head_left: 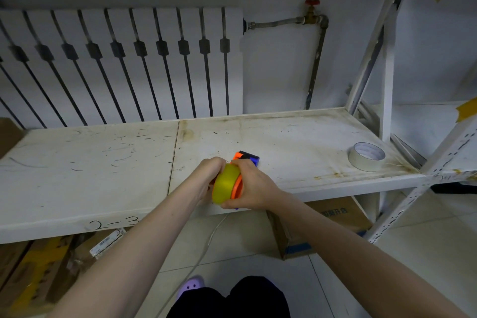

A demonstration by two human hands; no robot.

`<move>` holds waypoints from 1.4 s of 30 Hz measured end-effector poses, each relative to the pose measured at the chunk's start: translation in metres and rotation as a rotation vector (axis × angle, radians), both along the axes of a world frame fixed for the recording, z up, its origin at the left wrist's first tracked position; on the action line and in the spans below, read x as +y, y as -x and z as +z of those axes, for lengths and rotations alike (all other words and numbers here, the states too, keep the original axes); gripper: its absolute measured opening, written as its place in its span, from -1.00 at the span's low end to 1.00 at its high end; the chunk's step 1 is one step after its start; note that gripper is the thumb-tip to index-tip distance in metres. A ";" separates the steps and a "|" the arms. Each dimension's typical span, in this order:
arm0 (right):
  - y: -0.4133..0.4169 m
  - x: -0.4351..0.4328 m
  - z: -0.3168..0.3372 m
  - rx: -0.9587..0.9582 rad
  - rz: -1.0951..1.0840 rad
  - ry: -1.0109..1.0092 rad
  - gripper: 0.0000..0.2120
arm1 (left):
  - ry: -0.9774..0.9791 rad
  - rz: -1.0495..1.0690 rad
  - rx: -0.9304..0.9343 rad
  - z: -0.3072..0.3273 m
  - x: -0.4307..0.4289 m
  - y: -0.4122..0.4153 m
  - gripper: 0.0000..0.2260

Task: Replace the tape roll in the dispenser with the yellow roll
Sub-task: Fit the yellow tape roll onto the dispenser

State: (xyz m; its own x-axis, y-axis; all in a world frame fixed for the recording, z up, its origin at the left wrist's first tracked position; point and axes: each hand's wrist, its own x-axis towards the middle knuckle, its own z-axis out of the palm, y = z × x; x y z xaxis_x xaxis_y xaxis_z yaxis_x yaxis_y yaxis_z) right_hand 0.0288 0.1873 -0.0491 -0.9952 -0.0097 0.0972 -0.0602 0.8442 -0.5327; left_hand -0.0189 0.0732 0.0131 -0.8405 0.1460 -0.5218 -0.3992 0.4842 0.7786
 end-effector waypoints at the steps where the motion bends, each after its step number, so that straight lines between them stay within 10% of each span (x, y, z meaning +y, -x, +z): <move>1: 0.000 -0.001 -0.001 -0.009 -0.010 0.018 -0.09 | -0.017 0.004 -0.005 -0.003 -0.002 0.000 -0.94; 36: 0.016 0.008 0.008 -0.214 -0.086 0.294 -0.11 | -0.286 -0.015 0.093 -0.023 -0.020 -0.011 -0.79; 42: 0.001 -0.001 0.004 0.073 -0.038 -0.167 -0.02 | -0.285 0.064 0.028 -0.020 -0.013 -0.009 -0.89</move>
